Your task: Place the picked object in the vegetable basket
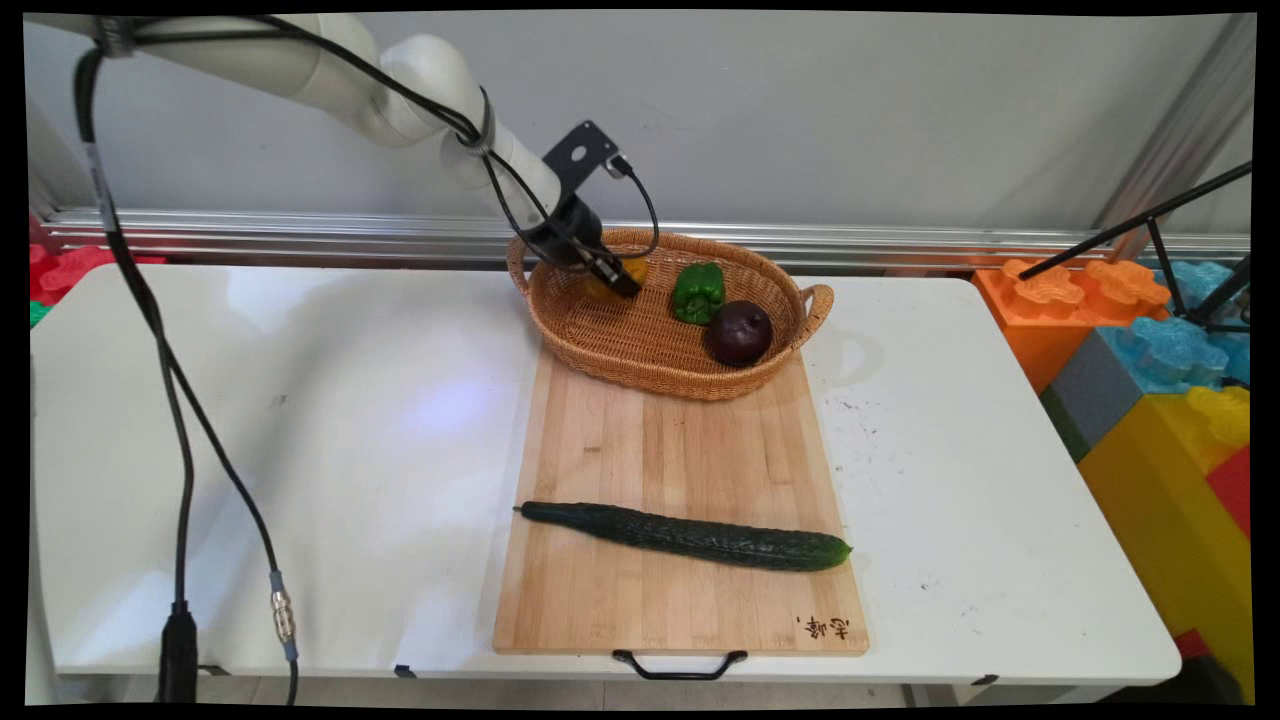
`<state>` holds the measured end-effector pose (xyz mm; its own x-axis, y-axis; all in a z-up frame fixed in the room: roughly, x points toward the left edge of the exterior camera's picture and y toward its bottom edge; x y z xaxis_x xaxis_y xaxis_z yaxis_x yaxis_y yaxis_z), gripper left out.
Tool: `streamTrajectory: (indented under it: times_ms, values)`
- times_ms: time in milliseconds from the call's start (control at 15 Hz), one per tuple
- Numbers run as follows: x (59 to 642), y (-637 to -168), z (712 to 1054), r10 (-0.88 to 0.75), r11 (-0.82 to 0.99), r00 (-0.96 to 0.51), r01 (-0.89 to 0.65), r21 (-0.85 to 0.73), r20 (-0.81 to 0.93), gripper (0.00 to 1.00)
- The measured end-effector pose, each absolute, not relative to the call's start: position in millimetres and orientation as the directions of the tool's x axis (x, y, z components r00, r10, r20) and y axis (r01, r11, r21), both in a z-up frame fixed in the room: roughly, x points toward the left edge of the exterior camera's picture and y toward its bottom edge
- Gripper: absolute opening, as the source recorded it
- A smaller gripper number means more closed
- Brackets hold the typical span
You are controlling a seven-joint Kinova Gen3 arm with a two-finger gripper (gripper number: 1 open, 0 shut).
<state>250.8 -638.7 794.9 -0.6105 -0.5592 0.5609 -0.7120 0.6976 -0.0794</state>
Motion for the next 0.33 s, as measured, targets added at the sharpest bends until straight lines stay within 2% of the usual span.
streamTrajectory:
  times_ms: [67,133,333]
  values:
    - [249.6,-640.4,790.6,-0.56,0.7,-0.611,-0.71,-0.076,0.559,0.0]
    - [248.2,-641.0,788.2,-0.56,0.702,-0.612,-0.708,-0.073,0.559,1.0]
    - [238.6,-637.6,789.7,-0.553,0.71,-0.611,-0.702,-0.065,0.566,1.0]
